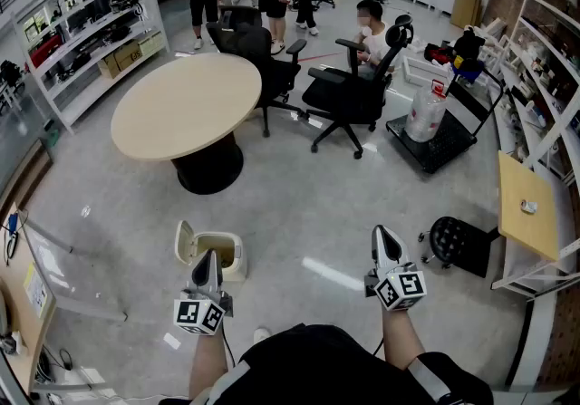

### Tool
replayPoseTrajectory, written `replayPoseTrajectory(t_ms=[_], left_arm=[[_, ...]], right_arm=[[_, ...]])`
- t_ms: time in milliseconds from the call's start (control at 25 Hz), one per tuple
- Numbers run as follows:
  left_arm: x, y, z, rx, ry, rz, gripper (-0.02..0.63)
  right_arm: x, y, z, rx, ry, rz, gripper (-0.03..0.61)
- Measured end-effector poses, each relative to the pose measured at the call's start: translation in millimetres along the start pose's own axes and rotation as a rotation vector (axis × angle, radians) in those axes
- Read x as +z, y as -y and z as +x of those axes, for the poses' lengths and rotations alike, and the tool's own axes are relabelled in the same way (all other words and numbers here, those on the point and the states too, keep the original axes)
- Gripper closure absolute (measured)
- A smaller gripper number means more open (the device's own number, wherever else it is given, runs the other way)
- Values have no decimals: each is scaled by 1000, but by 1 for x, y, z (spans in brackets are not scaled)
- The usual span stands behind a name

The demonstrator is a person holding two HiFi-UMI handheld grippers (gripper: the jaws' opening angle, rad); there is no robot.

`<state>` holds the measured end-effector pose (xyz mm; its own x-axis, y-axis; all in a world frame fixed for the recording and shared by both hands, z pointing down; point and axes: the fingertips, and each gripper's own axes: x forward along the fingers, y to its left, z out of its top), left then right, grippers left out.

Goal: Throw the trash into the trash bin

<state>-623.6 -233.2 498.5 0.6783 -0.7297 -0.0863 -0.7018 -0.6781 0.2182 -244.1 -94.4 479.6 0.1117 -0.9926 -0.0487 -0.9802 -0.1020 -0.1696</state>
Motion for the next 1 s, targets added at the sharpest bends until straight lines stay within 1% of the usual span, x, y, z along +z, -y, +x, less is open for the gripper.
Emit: replayPoseTrajectory(t_ms=[160,320,600,680,760,840,920,1000], left_arm=[[8,8,11,-30,9,13,612],[15,11,14,-33,9,21,612],[9,14,17,-47,10,23,612],[8,18,21,-57,6,24,612],[7,24,27,-70,2,25,612],[4,34,34,-88,-4,26,612],[-1,46,42,-109,-10,26,612],[-5,60,50,-127,-9,20,612]], right_arm=[[5,2,3,-4,4,16,575],[3,2,2,-3,15,17,575],[2,10,-4,-14,16,20,575],[2,7,-5,-3,4,-26,574],[4,3,-5,16,-6,-110,574],[7,2,-8,28,-6,-173,574],[10,8,-14,24,-3,-208,574],[13,20,-24,0,-3,-229,574]])
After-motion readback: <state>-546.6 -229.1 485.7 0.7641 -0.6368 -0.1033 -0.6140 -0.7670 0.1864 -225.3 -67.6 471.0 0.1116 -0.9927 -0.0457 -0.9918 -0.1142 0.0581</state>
